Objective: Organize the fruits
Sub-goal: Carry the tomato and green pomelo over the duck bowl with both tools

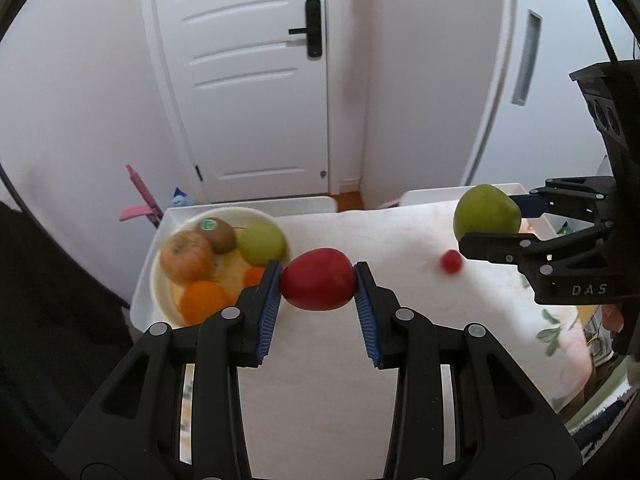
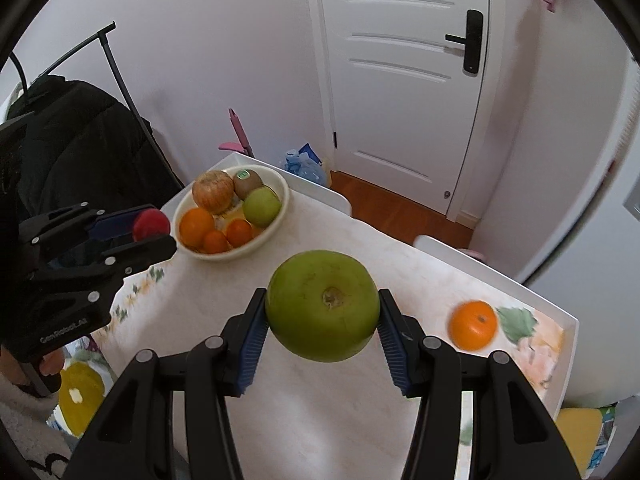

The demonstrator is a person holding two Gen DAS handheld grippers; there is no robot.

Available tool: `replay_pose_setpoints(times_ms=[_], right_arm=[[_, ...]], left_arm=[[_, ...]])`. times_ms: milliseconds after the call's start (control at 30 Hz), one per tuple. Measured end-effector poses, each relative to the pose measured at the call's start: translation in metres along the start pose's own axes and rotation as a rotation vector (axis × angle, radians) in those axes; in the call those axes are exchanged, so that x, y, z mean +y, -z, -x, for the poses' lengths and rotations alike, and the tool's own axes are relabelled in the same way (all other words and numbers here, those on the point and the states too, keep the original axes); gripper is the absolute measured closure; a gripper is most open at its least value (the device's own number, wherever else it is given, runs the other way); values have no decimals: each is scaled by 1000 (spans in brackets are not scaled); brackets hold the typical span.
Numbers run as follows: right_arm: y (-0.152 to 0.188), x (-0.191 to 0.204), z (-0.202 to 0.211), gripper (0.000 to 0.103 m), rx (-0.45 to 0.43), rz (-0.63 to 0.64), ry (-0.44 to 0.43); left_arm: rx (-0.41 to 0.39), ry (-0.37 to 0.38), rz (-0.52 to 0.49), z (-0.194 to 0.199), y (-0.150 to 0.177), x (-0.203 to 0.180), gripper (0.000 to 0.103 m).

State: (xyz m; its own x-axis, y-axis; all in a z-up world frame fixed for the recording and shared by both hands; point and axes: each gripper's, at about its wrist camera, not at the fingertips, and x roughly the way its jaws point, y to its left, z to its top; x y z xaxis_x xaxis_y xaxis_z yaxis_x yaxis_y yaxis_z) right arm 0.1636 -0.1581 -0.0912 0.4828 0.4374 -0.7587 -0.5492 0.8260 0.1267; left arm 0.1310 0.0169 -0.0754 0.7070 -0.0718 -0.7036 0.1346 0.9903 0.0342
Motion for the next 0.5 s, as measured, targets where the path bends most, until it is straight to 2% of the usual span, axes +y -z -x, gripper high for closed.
replay_pose_setpoints(times_ms=[500], right_arm=[[-49, 58, -86, 54, 49, -27, -16]], left_arm=[[63, -7, 27, -59, 7, 115, 63]])
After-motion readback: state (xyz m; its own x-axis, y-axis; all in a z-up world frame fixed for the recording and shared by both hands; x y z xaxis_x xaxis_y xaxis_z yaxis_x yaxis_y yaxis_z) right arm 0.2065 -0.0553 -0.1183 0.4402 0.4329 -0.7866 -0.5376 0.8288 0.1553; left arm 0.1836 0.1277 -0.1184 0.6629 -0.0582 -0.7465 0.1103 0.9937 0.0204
